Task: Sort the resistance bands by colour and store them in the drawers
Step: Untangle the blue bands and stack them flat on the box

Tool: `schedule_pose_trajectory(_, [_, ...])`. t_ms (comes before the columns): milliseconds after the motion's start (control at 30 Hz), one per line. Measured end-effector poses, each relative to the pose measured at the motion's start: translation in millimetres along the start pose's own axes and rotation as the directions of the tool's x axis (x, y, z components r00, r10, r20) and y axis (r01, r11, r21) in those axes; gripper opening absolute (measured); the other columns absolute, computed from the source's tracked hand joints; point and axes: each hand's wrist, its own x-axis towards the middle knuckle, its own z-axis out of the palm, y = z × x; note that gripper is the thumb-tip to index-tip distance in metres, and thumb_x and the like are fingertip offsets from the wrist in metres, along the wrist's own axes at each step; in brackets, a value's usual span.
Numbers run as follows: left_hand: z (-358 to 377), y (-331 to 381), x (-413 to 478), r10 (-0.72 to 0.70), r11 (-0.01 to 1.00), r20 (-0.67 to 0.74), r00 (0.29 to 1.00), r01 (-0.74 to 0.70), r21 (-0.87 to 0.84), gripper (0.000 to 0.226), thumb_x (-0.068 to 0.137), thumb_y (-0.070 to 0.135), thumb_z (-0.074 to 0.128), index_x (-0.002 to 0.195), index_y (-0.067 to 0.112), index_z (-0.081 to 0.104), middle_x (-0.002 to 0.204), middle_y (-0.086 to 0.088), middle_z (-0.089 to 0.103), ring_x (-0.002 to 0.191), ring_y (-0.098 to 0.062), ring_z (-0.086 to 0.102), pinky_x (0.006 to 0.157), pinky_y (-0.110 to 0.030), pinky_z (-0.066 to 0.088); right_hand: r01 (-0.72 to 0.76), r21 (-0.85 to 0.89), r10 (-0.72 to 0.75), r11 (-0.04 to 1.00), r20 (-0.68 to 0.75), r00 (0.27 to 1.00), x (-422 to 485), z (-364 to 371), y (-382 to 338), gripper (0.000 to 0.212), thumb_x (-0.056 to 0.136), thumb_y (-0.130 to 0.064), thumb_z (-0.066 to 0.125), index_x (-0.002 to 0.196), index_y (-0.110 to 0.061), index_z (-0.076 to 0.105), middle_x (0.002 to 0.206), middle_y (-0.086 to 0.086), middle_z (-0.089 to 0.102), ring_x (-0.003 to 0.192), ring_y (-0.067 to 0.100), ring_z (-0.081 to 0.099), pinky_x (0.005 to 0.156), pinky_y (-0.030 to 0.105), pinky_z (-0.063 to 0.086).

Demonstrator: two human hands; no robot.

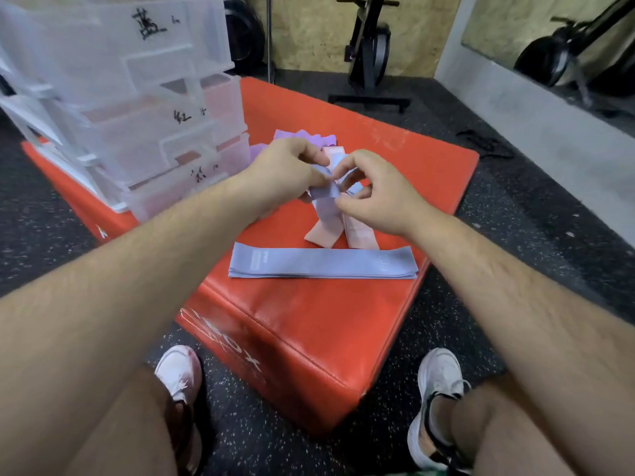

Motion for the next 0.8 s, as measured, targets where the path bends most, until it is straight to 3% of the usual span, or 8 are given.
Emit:
schedule_pose_trajectory(100, [-4,-1,-8,0.038,0.993,0.036,0.999,-0.042,0.112,0.018,0.082,0.008,0.073,0.099,0.013,0.068,0.074,-0.003,0.060,0.055,-0.011,0.053,0.054,-0.022,0.044,-0.072,0.098,0.061,0.993,0.112,0.992,4,-1,3,0.054,0.080,-0.006,0.057,0.130,-0.026,0.053,0.131,-0.009,0.056,0.122,0.006,0.055,0.088,0.027,0.054])
schedule_pose_trajectory(133, [-4,-1,-11,0.053,0.990,0.042,0.998,-0.058,0.130,0.014,0.081,0.011,0.075,0.093,0.017,0.070,0.071,0.000,0.060,0.055,-0.008,0.051,0.055,-0.021,0.042,-0.074,0.089,0.059,0.993,0.160,0.985,6,0,3,0.056,0.080,-0.008,0.058,0.133,-0.029,0.051,0.132,-0.012,0.056,0.125,0.001,0.052,0.093,0.025,0.051])
schedule_pose_trajectory(233, [-9,-5,-14,0.089,0.969,0.025,0.996,-0.092,0.228,0.014,0.081,0.016,0.076,0.081,0.029,0.070,0.072,0.006,0.060,0.061,-0.005,0.051,0.060,-0.021,0.042,-0.071,0.052,0.057,0.996,0.245,0.968,10,8,0,0.028,0.086,-0.008,0.061,0.104,-0.029,0.060,0.096,-0.020,0.058,0.093,-0.007,0.055,0.085,0.019,0.045])
schedule_pose_trajectory(333, [-17,-12,-17,0.110,0.946,0.016,0.994,-0.109,0.305,0.014,0.082,0.020,0.075,0.080,0.031,0.065,0.072,0.010,0.058,0.061,-0.004,0.050,0.058,-0.019,0.040,-0.088,0.091,0.064,0.992,0.232,0.970,17,18,-2,0.024,0.087,0.000,0.066,0.082,-0.021,0.056,0.078,-0.013,0.051,0.067,-0.007,0.047,0.070,0.013,0.038])
schedule_pose_trajectory(433, [-28,-15,-20,0.138,0.923,0.029,0.990,-0.139,0.359,0.009,0.084,0.024,0.074,0.082,0.026,0.066,0.067,0.010,0.054,0.053,0.001,0.047,0.051,-0.014,0.036,-0.070,0.040,0.058,0.997,0.245,0.968,23,24,-2,0.014,0.086,-0.008,0.072,0.082,-0.009,0.058,0.078,-0.005,0.052,0.067,0.001,0.045,0.068,0.019,0.038])
schedule_pose_trajectory(533, [-40,-18,-21,0.130,0.911,0.038,0.991,-0.135,0.390,0.007,0.085,0.025,0.074,0.081,0.026,0.067,0.068,0.008,0.057,0.057,-0.002,0.050,0.056,-0.018,0.040,-0.034,-0.021,0.038,0.999,0.253,0.967,26,28,-1,0.017,0.088,-0.015,0.073,0.080,-0.020,0.059,0.076,-0.012,0.054,0.066,-0.004,0.047,0.066,0.011,0.037])
schedule_pose_trajectory(633, [-51,-20,-25,0.087,0.944,0.013,0.996,-0.086,0.318,0.004,0.085,0.019,0.074,0.086,0.018,0.071,0.075,0.001,0.062,0.067,-0.013,0.054,0.066,-0.030,0.046,-0.014,-0.096,0.037,0.995,0.247,0.968,28,30,4,0.011,0.089,-0.016,0.072,0.089,-0.010,0.063,0.084,-0.002,0.060,0.074,0.004,0.050,0.069,0.019,0.041])
schedule_pose_trajectory(800, [-75,-22,-34,-0.009,0.994,-0.010,1.000,0.010,0.104,0.004,0.088,0.010,0.069,0.089,0.013,0.069,0.075,-0.002,0.063,0.059,-0.006,0.057,0.050,-0.013,0.042,-0.078,-0.269,0.152,0.960,0.265,0.952,28,28,25,0.015,0.089,-0.021,0.071,0.087,-0.011,0.060,0.090,0.007,0.063,0.084,0.026,0.056,0.077,0.039,0.047])
